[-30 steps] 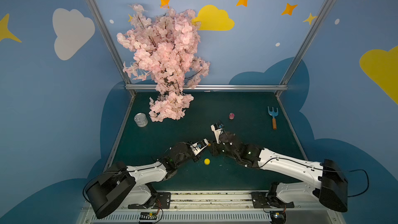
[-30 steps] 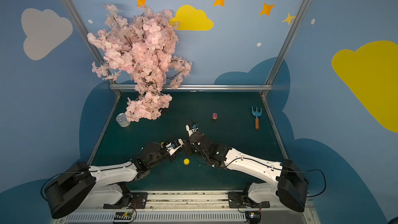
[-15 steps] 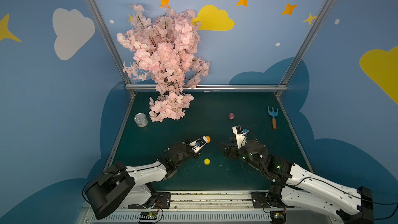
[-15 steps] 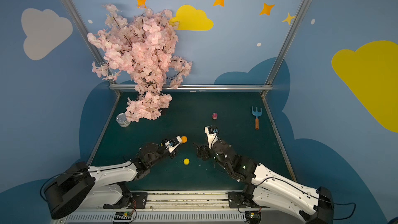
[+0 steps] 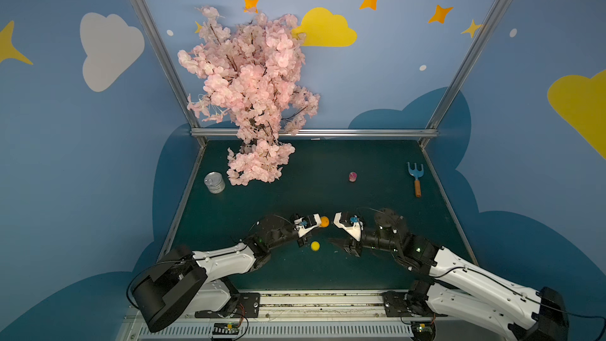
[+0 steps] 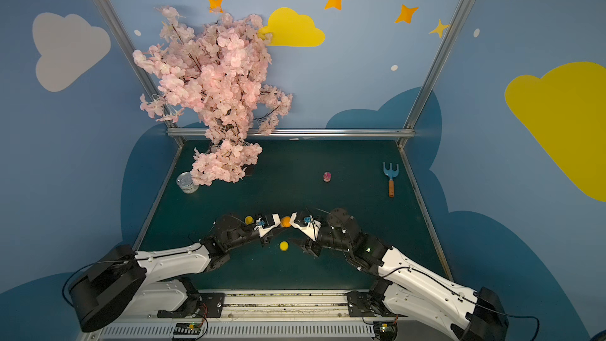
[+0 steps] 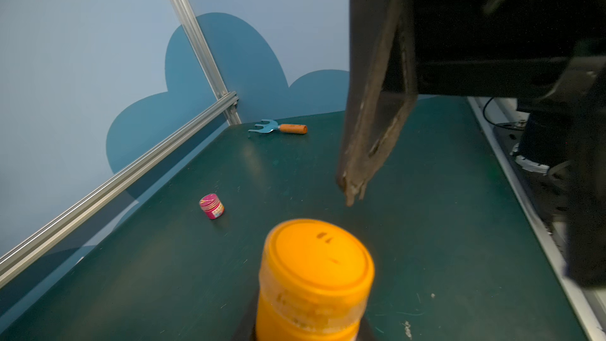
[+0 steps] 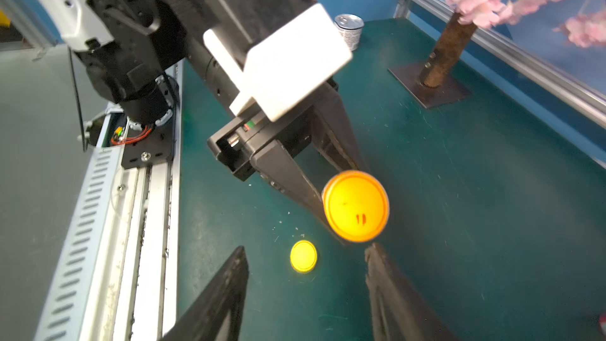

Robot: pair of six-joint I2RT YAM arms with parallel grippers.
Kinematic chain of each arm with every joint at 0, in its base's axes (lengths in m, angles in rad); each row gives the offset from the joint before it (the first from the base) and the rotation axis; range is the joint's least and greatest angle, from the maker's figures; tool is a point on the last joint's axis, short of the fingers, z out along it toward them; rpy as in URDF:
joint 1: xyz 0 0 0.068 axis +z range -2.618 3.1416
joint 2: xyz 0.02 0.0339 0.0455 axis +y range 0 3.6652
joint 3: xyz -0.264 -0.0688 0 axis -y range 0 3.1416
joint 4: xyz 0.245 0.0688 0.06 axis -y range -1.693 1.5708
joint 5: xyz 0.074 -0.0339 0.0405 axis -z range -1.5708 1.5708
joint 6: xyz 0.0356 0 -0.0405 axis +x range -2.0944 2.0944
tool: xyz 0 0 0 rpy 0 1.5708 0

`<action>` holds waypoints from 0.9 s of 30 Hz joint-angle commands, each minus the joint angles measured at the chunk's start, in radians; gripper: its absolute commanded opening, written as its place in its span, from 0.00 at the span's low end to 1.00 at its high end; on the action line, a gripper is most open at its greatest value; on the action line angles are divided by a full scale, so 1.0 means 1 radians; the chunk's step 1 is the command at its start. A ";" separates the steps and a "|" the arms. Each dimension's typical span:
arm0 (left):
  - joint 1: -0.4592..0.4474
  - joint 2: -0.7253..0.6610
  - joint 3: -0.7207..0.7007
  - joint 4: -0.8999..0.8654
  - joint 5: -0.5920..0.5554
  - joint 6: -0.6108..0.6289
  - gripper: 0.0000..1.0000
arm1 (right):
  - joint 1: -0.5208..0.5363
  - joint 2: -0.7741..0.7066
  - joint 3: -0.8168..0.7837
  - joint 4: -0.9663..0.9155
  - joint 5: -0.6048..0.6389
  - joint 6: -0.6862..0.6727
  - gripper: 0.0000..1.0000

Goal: Close the paint jar lid
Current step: Screw the lid onto the paint jar.

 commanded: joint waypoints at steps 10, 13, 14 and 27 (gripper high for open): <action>0.006 0.020 0.026 0.013 0.084 -0.025 0.23 | -0.066 0.079 0.137 -0.052 -0.193 -0.176 0.46; 0.007 0.018 0.026 0.014 0.089 -0.028 0.23 | -0.075 0.101 0.145 -0.070 -0.195 -0.190 0.45; 0.008 0.018 0.025 0.016 0.091 -0.030 0.23 | -0.079 0.107 0.146 -0.075 -0.199 -0.195 0.45; 0.009 0.020 0.027 0.016 0.099 -0.031 0.23 | -0.099 0.161 0.161 -0.091 -0.166 -0.215 0.46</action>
